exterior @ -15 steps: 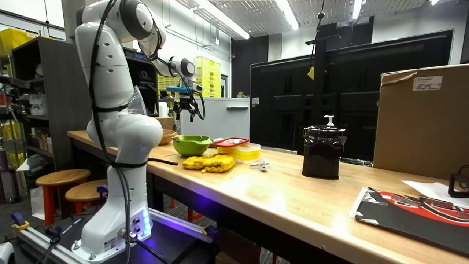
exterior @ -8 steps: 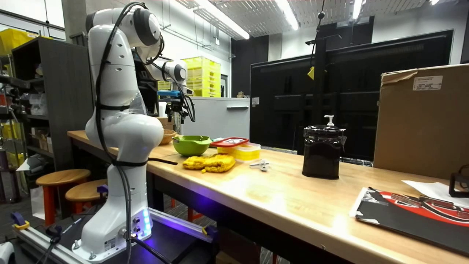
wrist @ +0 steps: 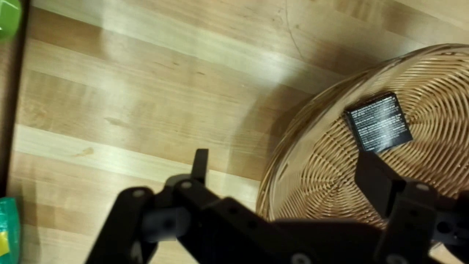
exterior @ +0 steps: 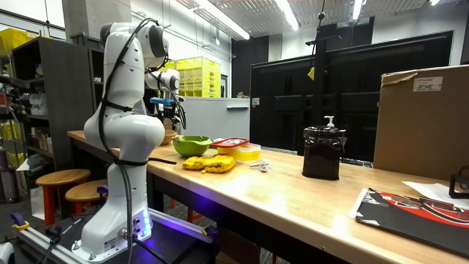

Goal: Move the brown baskets to the right

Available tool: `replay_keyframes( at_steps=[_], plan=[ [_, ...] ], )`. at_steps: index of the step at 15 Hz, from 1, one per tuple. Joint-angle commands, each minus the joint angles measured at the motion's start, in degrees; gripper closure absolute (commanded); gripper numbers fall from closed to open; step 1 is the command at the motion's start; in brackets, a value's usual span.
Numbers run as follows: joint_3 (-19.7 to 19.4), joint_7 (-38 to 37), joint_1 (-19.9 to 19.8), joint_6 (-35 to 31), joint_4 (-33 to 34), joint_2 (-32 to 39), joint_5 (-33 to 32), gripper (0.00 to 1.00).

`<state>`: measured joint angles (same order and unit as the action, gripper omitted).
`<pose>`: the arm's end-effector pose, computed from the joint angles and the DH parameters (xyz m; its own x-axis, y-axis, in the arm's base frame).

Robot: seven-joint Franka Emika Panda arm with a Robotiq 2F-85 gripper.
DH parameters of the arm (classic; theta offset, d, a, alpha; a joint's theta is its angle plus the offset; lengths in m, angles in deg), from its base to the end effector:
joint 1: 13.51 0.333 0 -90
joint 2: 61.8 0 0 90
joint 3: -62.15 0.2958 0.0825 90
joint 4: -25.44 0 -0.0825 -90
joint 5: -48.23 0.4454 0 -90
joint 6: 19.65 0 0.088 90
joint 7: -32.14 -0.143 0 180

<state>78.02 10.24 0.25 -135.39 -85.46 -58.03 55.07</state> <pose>0.5444 0.3208 0.3728 0.9959 0.0851 -0.0309 0.0807 -0.9890 -0.1236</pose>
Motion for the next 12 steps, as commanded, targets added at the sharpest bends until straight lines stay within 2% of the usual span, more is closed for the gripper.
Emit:
replay_keyframes(
  at_steps=[1,12],
  plan=[
    [0.0,-0.32,1.81,-0.79,4.87,5.55,0.93,0.0],
    [-0.53,0.89,3.78,-3.07,9.67,13.4,1.35,0.0]
  ],
)
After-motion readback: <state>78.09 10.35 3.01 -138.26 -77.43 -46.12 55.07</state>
